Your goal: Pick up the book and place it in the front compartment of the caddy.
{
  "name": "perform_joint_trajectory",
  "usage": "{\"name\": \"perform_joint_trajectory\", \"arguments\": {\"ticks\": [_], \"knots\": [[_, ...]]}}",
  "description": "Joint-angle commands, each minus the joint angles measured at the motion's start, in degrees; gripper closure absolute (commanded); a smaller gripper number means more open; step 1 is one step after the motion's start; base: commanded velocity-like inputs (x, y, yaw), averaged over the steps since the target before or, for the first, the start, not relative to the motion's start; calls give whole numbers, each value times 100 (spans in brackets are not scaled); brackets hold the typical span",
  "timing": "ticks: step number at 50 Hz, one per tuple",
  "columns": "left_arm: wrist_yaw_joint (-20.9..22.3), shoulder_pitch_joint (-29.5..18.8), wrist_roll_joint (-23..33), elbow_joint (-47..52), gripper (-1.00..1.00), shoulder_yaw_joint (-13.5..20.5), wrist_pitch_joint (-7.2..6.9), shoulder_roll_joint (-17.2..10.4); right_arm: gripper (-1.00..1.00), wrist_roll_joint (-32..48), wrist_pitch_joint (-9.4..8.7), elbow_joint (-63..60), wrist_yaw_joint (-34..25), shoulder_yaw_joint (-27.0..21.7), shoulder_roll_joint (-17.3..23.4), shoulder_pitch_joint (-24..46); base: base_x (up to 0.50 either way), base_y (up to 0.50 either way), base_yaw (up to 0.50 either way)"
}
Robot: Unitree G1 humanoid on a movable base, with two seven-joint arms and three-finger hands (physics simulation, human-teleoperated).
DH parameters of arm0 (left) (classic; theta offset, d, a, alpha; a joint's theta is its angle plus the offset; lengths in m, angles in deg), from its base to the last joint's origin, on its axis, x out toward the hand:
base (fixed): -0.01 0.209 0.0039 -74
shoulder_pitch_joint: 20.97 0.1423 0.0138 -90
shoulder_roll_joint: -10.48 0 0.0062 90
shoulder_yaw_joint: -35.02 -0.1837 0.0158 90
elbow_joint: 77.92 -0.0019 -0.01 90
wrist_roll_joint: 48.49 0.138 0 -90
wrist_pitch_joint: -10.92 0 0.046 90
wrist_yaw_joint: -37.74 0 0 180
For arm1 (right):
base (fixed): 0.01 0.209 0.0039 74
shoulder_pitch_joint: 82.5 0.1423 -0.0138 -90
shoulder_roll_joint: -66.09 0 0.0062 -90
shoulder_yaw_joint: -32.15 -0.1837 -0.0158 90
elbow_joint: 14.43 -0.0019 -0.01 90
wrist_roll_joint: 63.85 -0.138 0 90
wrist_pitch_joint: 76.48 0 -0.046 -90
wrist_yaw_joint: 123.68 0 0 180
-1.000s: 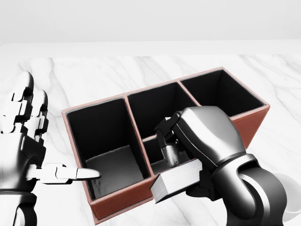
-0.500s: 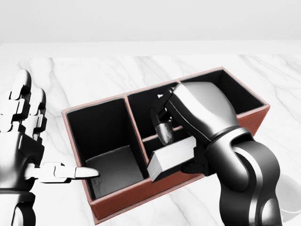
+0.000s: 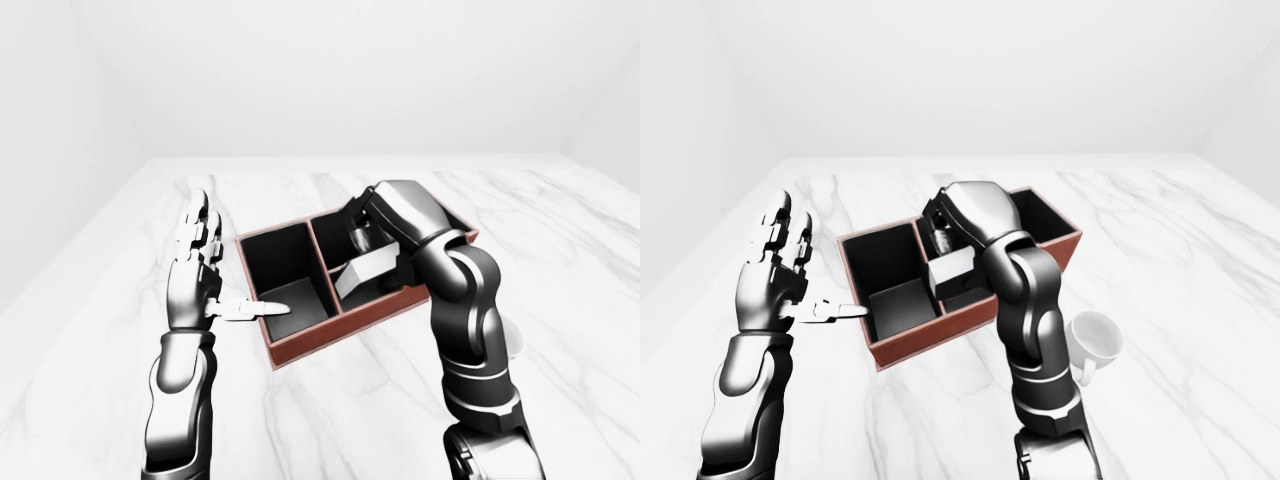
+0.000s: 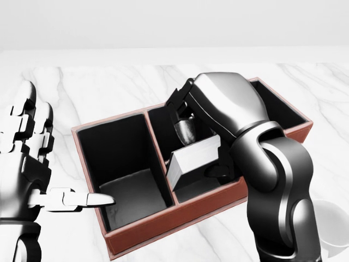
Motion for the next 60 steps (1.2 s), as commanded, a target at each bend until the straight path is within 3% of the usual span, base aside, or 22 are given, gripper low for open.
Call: {"name": "perform_joint_trajectory", "arguments": {"ticks": [1,36,60], "knots": [[-10,-17,5,-16,-100,1,0,-3,100,53,1,514,326,-65,19,451,0,0,0],[-19,-7,26,-80,-100,-18,0,2,100,-195,1,2205,1256,-173,286,1185,0,0,0],[-28,-27,39,-85,-100,-10,0,-7,100,-263,1,3006,1777,-107,244,1508,0,0,0]]}}
